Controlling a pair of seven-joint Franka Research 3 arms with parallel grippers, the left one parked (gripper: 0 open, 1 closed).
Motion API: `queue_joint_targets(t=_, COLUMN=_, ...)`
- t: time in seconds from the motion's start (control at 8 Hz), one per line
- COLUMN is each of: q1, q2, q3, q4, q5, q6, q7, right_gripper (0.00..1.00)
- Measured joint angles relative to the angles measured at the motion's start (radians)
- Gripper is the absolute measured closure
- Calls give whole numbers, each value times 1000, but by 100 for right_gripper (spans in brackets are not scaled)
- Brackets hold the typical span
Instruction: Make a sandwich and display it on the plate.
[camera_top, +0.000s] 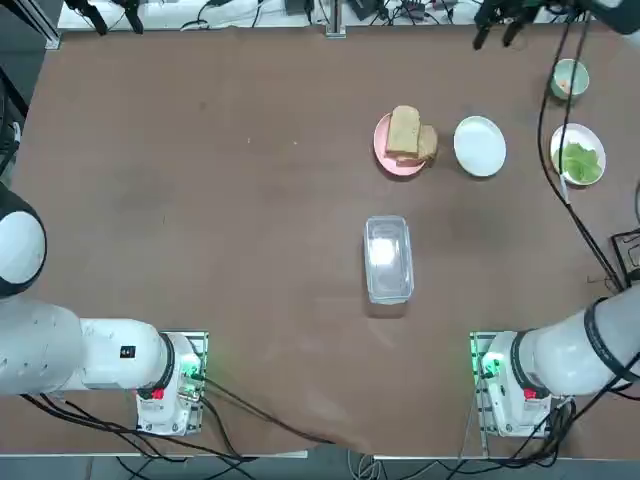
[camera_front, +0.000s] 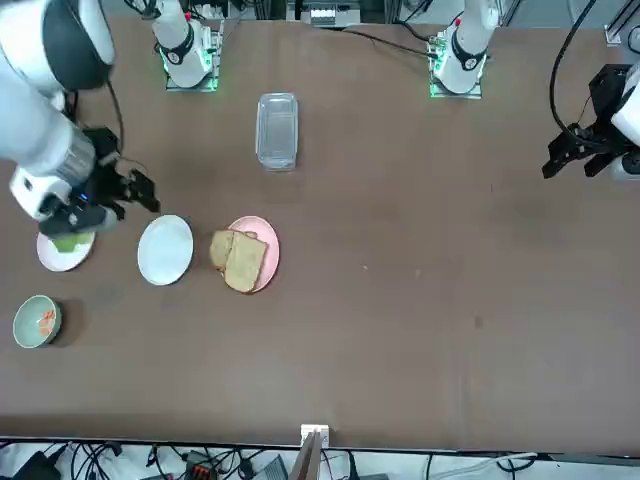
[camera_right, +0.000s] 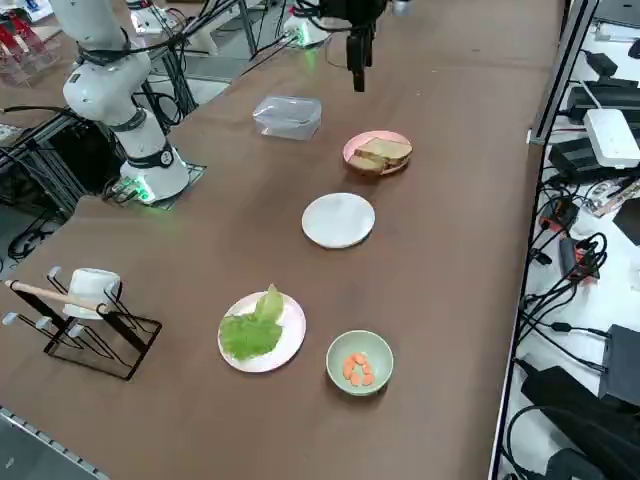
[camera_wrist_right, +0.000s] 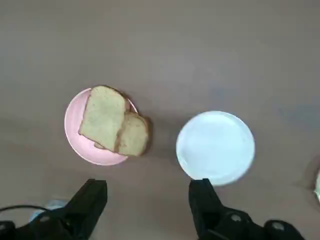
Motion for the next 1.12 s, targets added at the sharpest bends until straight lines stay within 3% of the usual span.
queue_joint_targets(t=0.38, q1=11, q2=119, q3=-1, q4=64, q5=15, q6=22, q7=-168, right_gripper=1)
queue_joint_targets(t=0.75, q1=10, q2=229, q3=-4, q4=126, q5=116, q6=43, q7=-333, right_gripper=1)
queue_joint_targets(t=1.12, q1=56, q2=368, q3=5, q4=232, q5=139, q6=225, q7=-345, right_gripper=0)
